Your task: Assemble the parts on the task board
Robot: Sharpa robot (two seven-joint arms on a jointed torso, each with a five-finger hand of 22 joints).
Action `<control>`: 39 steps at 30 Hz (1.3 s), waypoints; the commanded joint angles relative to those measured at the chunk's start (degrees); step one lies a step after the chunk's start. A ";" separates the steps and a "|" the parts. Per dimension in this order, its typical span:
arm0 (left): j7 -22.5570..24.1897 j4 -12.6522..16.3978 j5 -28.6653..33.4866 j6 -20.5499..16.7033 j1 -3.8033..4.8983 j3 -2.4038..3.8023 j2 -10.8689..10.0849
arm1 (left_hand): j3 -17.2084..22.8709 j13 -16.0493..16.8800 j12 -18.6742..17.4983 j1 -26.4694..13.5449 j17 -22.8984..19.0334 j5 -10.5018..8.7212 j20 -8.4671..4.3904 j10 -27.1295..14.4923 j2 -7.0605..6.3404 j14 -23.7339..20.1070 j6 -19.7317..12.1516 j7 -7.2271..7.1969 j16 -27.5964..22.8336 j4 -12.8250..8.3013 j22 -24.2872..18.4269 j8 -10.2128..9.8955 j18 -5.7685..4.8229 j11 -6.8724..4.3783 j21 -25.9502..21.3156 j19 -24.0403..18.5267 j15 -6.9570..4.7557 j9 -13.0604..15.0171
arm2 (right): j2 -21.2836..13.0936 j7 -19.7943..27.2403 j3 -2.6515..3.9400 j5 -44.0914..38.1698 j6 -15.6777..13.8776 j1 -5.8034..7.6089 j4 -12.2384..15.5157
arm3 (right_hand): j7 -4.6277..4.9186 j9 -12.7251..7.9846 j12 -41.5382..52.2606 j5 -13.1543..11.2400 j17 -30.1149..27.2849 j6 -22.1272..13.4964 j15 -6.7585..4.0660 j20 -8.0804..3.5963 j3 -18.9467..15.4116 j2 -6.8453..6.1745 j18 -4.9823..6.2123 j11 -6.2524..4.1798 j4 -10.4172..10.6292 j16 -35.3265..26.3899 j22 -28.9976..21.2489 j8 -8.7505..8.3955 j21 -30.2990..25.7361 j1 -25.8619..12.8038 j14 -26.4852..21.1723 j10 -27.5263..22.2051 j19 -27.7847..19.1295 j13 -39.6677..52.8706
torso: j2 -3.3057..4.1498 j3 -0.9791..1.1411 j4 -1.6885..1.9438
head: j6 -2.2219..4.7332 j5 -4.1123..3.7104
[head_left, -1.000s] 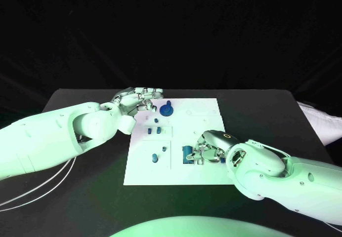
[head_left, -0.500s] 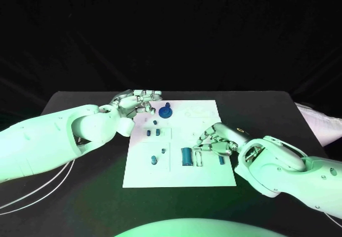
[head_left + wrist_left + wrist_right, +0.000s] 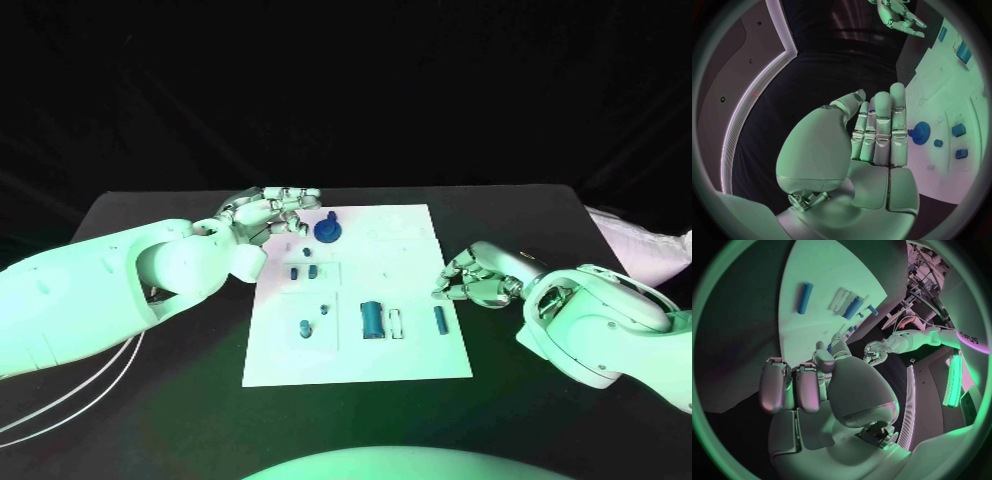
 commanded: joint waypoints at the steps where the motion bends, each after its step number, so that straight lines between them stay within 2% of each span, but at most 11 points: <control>1: 0.72 0.16 -0.11 0.56 0.01 0.03 0.20 | -0.37 -0.07 0.37 -0.04 -0.05 -0.23 0.09 -0.43 0.69 -0.37 -0.15 0.27 -0.09 -0.05 -0.05 0.33 0.66 -0.14 -0.32 -0.39 -0.16 -0.07 | -0.16 -5.23 -0.14 -5.68 5.71 -0.40 -0.06 | -0.10 -0.06 0.84 -0.09 0.60 0.81 0.24 0.14 -0.27 -0.41 -0.37 -0.04 1.15 0.23 0.62 -0.15 0.15 -1.78 3.18 0.64 0.39 0.48 | -0.02 0.13 0.01 | 0.03 -0.31; 4: 0.72 0.16 -0.11 0.58 0.01 0.03 0.24 | -0.37 -0.07 0.37 -0.04 -0.05 -0.23 0.09 -0.43 0.69 -0.37 -0.15 0.27 -0.09 -0.05 -0.05 0.33 0.66 -0.14 -0.32 -0.39 -0.16 -0.07 | -0.14 -6.78 -0.26 -6.94 6.89 -0.74 -0.12 | -0.28 -0.02 1.13 -0.01 0.84 1.33 0.13 0.05 -0.52 -0.74 -0.42 -0.17 1.92 0.38 0.91 -0.06 0.29 -2.70 3.24 0.90 0.57 0.63 | 0.01 0.07 0.10 | 0.03 -0.35; 7: 0.71 0.11 -0.11 0.59 0.01 0.03 0.26 | -0.37 -0.07 0.37 -0.04 -0.05 -0.23 0.09 -0.43 0.69 -0.37 -0.15 0.27 -0.09 -0.05 -0.05 0.33 0.66 -0.14 -0.32 -0.39 -0.16 -0.07 | 0.05 -7.98 -0.34 -7.99 7.69 -1.11 -0.21 | -0.36 0.01 1.11 0.22 0.86 1.57 0.06 -0.02 -0.74 -1.18 -0.43 -0.23 2.62 0.37 0.92 -0.07 0.28 -3.44 3.25 0.96 0.59 0.59 | 0.03 0.14 0.09 | -0.06 -0.26; 10: 0.68 0.09 -0.11 0.60 0.00 0.03 0.25 | -0.37 -0.07 0.37 -0.04 -0.05 -0.23 0.09 -0.43 0.69 -0.37 -0.15 0.27 -0.09 -0.05 -0.05 0.33 0.66 -0.14 -0.32 -0.39 -0.16 -0.07 | 0.36 -8.72 -0.38 -8.66 8.04 -1.41 -0.34 | -0.39 0.01 1.04 0.41 0.86 1.64 0.04 -0.05 -0.82 -1.43 -0.43 -0.25 2.98 0.36 0.92 -0.10 0.28 -3.76 3.25 0.96 0.59 0.55 | 0.05 0.11 0.06 | -0.04 -0.21; 22: 0.61 0.04 -0.11 0.66 -0.01 0.03 0.25 | -0.37 -0.07 0.37 -0.04 -0.05 -0.23 0.09 -0.43 0.69 -0.37 -0.15 0.27 -0.09 -0.05 -0.05 0.33 0.66 -0.14 -0.32 -0.39 -0.16 -0.07 | 1.57 -10.71 -0.42 -10.81 9.62 -2.00 -0.96 | -0.43 0.04 0.98 0.52 0.82 1.75 0.02 -0.07 -0.84 -1.58 -0.42 -0.28 3.31 0.32 0.86 -0.11 0.24 -4.01 3.24 0.95 0.57 0.51 | 0.02 0.06 0.06 | -0.21 -0.11; 39: 0.43 0.05 -0.11 0.75 -0.02 0.03 0.08 | -0.37 -0.07 0.37 -0.04 -0.05 -0.23 0.09 -0.43 0.69 -0.37 -0.15 0.27 -0.09 -0.05 -0.05 0.33 0.66 -0.14 -0.32 -0.39 -0.16 -0.07 | 4.78 -11.13 -0.43 -13.64 11.69 -3.67 -2.27 | -0.71 0.16 0.93 0.62 0.83 2.35 -0.14 -0.17 -0.30 -1.64 -0.41 -0.51 3.36 0.30 0.85 0.06 0.21 -3.31 3.24 0.96 0.56 0.48 | 0.00 0.04 0.07 | -0.50 0.23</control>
